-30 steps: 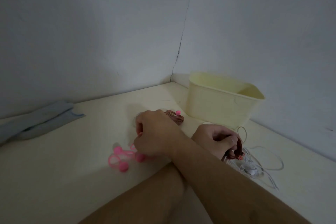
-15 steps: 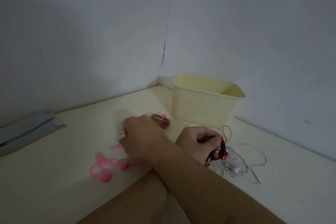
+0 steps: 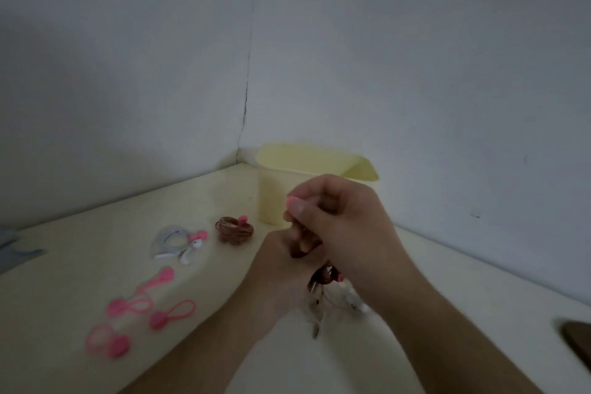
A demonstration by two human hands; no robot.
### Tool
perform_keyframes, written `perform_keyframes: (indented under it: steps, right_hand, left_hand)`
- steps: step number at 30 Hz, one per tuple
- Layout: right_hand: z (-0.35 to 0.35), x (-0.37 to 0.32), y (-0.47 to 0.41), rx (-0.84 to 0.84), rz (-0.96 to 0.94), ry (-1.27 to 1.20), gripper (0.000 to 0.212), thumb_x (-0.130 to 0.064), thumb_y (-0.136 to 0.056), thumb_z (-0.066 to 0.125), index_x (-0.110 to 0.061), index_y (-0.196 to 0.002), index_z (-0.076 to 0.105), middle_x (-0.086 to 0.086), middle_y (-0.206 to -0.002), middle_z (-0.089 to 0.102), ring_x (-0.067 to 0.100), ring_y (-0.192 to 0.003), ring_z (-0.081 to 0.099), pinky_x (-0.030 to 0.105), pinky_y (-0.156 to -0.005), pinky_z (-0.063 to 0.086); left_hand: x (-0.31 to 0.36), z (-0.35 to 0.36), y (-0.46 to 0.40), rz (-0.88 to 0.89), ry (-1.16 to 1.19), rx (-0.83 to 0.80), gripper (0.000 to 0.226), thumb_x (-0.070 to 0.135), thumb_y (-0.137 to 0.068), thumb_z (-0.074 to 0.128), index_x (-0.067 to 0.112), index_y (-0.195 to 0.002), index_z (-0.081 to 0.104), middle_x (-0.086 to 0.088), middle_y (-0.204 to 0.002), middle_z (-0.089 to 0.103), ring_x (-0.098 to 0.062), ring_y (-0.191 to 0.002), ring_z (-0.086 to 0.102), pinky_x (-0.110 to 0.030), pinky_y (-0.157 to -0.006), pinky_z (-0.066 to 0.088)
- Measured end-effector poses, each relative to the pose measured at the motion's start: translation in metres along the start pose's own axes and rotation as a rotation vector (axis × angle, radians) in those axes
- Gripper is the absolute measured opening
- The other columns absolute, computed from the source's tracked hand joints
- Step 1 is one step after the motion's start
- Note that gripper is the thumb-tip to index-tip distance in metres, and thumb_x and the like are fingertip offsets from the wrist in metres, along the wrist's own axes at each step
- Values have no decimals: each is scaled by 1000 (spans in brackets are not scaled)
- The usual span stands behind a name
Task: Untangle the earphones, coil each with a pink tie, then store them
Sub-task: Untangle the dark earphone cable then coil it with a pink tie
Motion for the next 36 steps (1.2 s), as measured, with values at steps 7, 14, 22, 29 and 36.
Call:
perform_keyframes:
  steps: [7, 14, 22, 29, 36]
  right_hand:
    - [-80, 38, 6, 142, 75, 297, 15, -3, -102, 61, -8, -90, 69, 5, -75, 74, 9, -58, 65, 32, -60, 52]
    - [-75, 51, 2, 69, 86, 402, 15, -12, -102, 64, -18, -89, 71, 1, -75, 74, 6, -61, 66, 30, -66, 52]
    - [-67, 46, 8, 81, 45, 234, 10, -5, -94, 77, -14, -89, 78, 8, -76, 74, 19, -65, 71, 29, -63, 60]
    - [-66, 50, 9, 97, 12, 426, 12, -17, -96, 74, -23, -86, 76, -5, -76, 76, 11, -69, 74, 35, -70, 62]
    - [-56, 45, 13, 97, -160, 647, 14, -20, -100, 68, -25, -92, 79, -13, -73, 74, 5, -72, 71, 24, -70, 57]
  left_hand:
    - [-9, 8, -2, -10, -29, 29, 20, 2, -99, 66, 16, -95, 81, -14, -74, 71, -19, -66, 65, -27, -62, 51]
    - [-6, 8, 0, 2, -16, 57, 19, -1, -98, 65, 10, -97, 81, -15, -73, 68, -21, -63, 61, -26, -55, 48]
    - [-1, 6, -1, 73, -2, 59, 18, -2, -97, 66, 9, -98, 80, -12, -71, 68, -18, -62, 60, -22, -55, 49]
    - [0, 7, 0, 76, -55, 34, 24, 2, -96, 68, 20, -94, 83, -5, -65, 68, -18, -61, 62, -24, -57, 50]
    - [-4, 4, -2, 42, -99, 89, 23, 4, -97, 68, 21, -88, 82, -12, -65, 69, -21, -58, 63, -35, -52, 50]
Point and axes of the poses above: each hand's wrist, its own y-axis away from the middle knuckle, its own z-axis out of the palm, x = y × z, the point moved 4 cm from there along -y, towards the middle knuckle
